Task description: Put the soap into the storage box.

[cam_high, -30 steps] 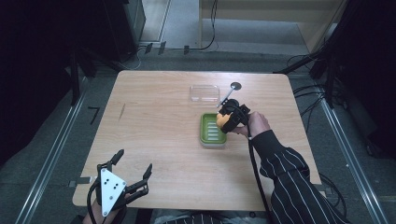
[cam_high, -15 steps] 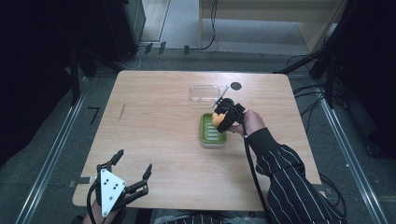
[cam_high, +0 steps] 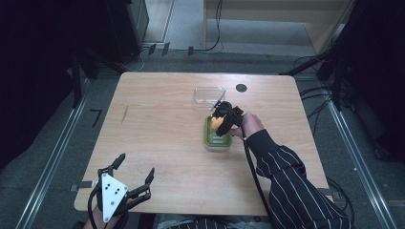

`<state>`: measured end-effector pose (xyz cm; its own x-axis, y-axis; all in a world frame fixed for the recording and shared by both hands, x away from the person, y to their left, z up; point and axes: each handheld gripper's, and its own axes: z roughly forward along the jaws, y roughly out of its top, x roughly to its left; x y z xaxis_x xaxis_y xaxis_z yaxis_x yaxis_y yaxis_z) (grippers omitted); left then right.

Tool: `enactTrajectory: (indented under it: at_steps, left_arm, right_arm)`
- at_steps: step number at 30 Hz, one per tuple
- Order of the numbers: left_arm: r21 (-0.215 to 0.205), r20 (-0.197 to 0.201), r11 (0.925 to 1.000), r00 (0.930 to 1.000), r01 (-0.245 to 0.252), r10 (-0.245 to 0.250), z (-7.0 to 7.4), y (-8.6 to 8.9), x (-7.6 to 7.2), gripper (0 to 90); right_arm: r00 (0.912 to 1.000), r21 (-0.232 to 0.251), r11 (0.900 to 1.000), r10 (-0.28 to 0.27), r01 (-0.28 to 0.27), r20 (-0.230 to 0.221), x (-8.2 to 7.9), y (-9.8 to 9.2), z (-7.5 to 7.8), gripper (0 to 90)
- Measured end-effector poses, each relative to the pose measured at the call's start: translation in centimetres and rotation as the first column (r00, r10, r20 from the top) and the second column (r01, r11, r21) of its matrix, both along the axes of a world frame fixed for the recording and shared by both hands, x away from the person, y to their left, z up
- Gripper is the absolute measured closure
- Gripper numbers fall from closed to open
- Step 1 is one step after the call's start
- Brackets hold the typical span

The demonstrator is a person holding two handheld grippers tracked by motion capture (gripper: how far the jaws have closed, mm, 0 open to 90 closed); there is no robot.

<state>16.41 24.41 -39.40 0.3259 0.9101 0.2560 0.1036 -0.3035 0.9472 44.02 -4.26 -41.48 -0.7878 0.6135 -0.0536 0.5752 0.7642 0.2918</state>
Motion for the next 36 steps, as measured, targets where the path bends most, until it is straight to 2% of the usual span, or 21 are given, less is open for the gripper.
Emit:
enactTrajectory:
  at_steps: [22,36]
  left_arm:
    - [0.002,0.001,1.0,1.0,-0.003,0.003,0.0,0.1,-0.1,13.0]
    - [0.0,0.0,1.0,1.0,-0.005,0.005,0.0,0.1,-0.2,13.0]
  right_arm:
    - [0.9996,-0.02,1.0,0.016,-0.016,-0.022,0.4,0.7,-1.7,39.5]
    - [0.9996,-0.033,0.999,0.021,-0.022,-0.016,0.4,1.1,-2.5,39.5]
